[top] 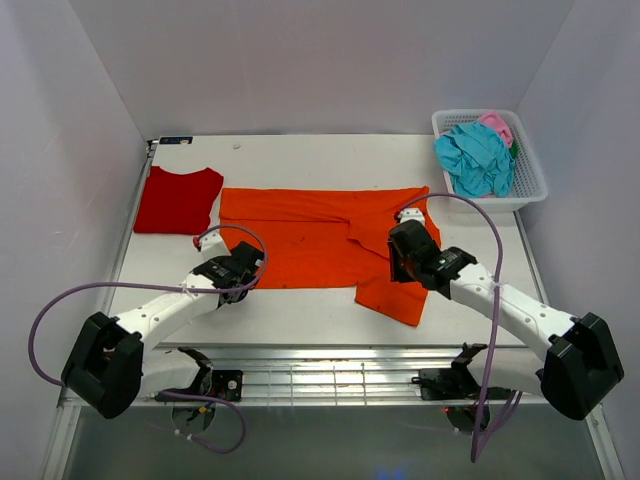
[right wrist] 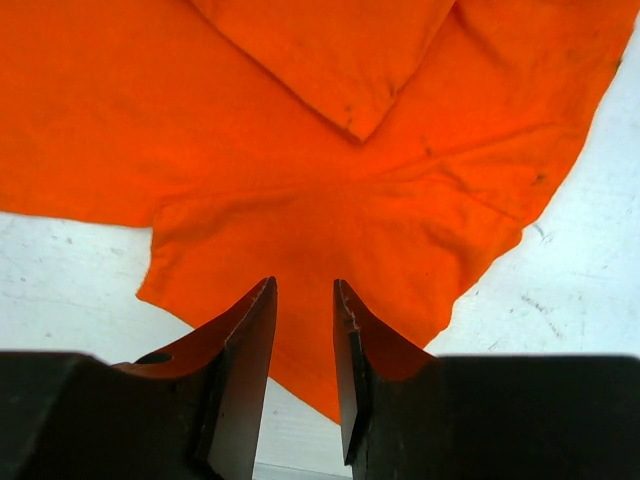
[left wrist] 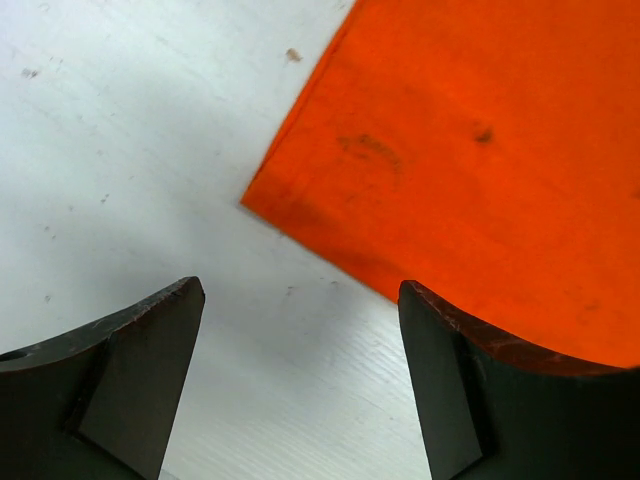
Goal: Fold and stack the t-shirts
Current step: Fold the flattened tshirt in 1/3 of the way, then grap the side of the flattened tshirt closest away from the robot with both arms
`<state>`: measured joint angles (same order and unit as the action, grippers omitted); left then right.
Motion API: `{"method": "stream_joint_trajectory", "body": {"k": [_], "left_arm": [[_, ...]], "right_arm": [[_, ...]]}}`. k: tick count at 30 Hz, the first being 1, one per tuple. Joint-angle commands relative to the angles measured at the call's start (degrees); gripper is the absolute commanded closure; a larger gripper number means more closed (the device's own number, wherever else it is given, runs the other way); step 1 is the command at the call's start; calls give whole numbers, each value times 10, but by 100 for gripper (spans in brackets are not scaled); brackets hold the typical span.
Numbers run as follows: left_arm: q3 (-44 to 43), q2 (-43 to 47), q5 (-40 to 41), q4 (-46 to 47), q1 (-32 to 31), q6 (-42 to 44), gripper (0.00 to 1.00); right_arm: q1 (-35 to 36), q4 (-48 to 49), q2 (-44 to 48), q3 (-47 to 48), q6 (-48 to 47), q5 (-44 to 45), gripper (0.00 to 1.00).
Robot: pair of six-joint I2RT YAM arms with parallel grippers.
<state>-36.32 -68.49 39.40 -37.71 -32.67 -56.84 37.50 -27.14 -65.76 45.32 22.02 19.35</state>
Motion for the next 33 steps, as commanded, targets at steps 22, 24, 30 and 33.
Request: {"method": "stream_joint_trajectory", "body": {"k": [22, 24, 30, 33], "left_arm": [[37, 31, -96, 156, 148, 141, 23], [31, 17, -107, 152, 151, 139, 23], [30, -1, -144, 142, 151, 135, 24], [31, 8, -138, 128, 151, 128, 25]], "right_arm": [[63, -66, -1, -23, 89, 107, 66], [64, -73, -2, -19, 89, 110, 66], [66, -95, -10, -18, 100, 124, 66], [67, -93, -17, -25, 106, 124, 66]]}}
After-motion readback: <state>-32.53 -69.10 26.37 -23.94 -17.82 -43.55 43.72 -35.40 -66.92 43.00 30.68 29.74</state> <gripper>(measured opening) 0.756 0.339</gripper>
